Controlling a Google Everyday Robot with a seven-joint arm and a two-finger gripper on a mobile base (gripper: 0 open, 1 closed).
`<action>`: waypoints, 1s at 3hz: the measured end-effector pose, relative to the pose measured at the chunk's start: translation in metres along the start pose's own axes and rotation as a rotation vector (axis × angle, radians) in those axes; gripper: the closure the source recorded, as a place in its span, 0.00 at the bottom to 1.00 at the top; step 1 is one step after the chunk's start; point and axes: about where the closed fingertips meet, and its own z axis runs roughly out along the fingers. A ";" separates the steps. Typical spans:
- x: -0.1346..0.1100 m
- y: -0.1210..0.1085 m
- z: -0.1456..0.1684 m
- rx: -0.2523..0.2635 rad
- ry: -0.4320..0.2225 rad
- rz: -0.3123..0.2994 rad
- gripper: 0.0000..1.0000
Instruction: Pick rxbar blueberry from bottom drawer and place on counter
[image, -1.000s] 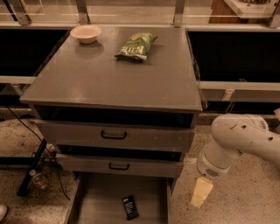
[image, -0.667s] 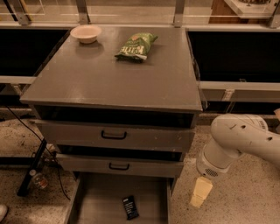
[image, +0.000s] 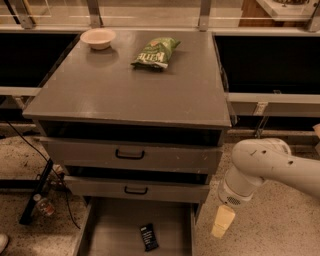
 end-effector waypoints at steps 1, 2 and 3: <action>0.005 -0.015 0.025 -0.039 0.010 0.024 0.00; 0.008 -0.025 0.041 -0.070 0.013 0.041 0.00; 0.009 -0.025 0.043 -0.073 0.013 0.042 0.00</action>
Offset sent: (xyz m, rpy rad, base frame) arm 0.0287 -0.0156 -0.0656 0.0275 0.1124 -0.0438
